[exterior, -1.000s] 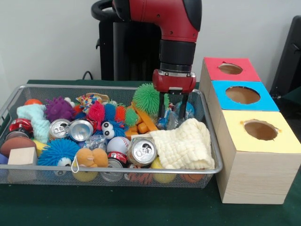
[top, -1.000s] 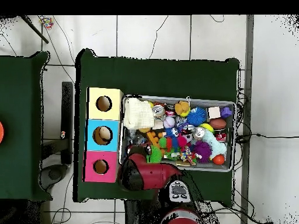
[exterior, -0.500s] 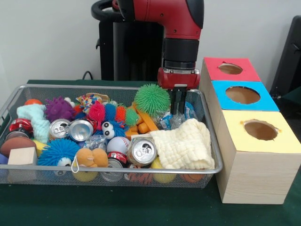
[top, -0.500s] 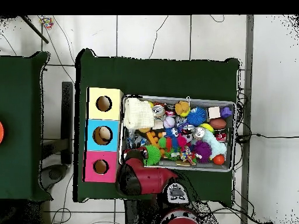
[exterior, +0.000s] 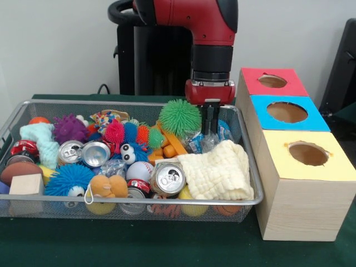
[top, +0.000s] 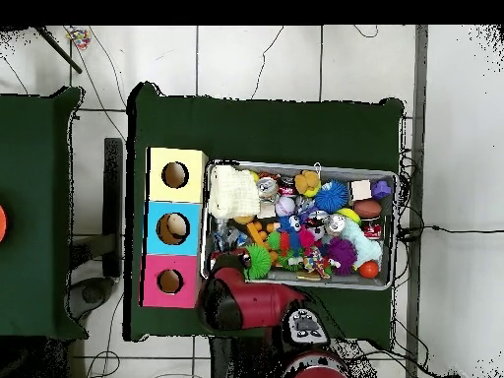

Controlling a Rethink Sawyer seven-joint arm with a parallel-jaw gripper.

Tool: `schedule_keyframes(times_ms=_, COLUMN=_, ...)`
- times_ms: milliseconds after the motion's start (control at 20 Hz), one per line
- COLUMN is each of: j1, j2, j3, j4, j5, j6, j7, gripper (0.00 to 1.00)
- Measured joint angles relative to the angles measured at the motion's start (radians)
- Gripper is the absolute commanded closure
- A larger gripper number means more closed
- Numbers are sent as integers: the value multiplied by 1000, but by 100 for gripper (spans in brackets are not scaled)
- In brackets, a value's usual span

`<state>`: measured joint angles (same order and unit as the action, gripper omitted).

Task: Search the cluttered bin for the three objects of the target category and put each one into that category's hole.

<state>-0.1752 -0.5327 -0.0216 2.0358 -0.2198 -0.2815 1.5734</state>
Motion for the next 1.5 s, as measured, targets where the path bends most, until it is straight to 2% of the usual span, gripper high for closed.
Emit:
schedule_keyframes(times_ms=550, j1=-72, j2=-52, j3=44, j4=59, j5=-42, j6=8, j7=0, gripper=100)
schedule_keyframes(times_ms=800, j1=-144, j2=-129, j3=90, j4=110, j5=-55, j6=64, j7=0, gripper=100)
schedule_keyframes(times_ms=1050, j1=-232, j2=-227, j3=147, j4=150, j5=-56, j6=161, j7=0, gripper=100)
schedule_keyframes(times_ms=1350, j1=-292, j2=-310, j3=194, j4=166, j5=-56, j6=261, j7=0, gripper=100)
schedule_keyframes(times_ms=1500, j1=-298, j2=-327, j3=199, j4=166, j5=-56, j6=290, j7=0, gripper=100)
